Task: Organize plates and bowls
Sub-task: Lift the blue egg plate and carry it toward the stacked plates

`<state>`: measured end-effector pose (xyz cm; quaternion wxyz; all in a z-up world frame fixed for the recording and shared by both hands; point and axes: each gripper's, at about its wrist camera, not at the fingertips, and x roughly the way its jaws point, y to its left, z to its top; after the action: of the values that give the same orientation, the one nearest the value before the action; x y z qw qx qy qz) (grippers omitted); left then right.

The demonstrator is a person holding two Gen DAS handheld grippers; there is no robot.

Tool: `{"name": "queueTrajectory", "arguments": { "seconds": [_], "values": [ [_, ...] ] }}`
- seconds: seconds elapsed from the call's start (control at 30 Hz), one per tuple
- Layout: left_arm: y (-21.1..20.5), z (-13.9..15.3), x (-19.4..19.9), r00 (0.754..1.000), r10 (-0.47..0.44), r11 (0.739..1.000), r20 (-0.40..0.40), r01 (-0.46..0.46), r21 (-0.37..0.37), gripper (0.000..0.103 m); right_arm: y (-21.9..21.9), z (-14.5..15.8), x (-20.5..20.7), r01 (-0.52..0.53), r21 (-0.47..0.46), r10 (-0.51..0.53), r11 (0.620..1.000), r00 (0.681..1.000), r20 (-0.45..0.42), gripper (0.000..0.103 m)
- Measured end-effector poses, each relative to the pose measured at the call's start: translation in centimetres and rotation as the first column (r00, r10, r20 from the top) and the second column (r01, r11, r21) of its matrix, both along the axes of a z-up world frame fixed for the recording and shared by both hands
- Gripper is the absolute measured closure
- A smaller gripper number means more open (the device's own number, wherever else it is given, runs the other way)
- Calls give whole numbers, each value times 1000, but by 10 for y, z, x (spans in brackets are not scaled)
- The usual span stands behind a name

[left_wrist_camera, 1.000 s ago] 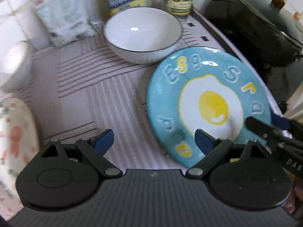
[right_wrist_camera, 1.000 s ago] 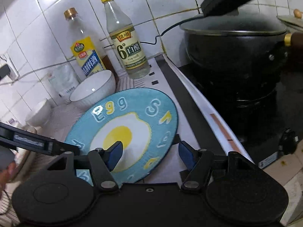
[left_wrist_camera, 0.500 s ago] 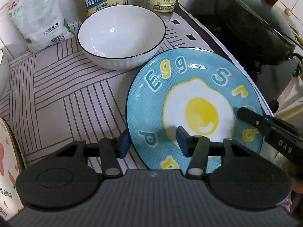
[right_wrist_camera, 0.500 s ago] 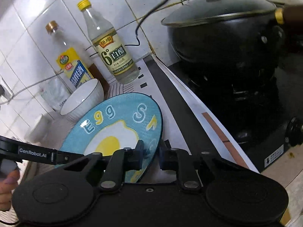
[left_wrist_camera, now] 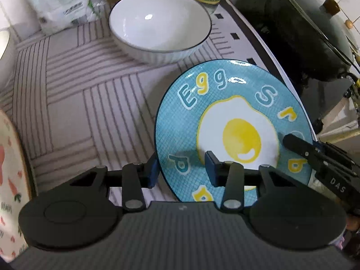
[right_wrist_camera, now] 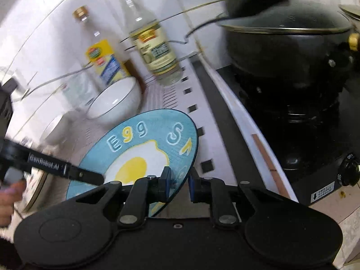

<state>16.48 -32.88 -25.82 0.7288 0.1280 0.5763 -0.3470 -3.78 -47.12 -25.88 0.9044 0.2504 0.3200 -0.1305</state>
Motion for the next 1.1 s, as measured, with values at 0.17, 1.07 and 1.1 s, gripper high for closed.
{"name": "queueTrajectory", "arguments": {
  "seconds": [0.17, 1.07, 1.1],
  "values": [
    [21, 6, -11, 1000, -10, 1000, -10, 10, -11, 63, 11, 6, -11, -38, 26, 37, 999, 999, 13, 81],
    [159, 80, -37, 976, 217, 975, 2, -217, -57, 63, 96, 84, 17, -319, -50, 322, 946, 945, 64, 80],
    [166, 80, -36, 974, 227, 972, -4, -226, -61, 63, 99, 85, 21, -329, -51, 332, 943, 941, 66, 80]
  ]
}}
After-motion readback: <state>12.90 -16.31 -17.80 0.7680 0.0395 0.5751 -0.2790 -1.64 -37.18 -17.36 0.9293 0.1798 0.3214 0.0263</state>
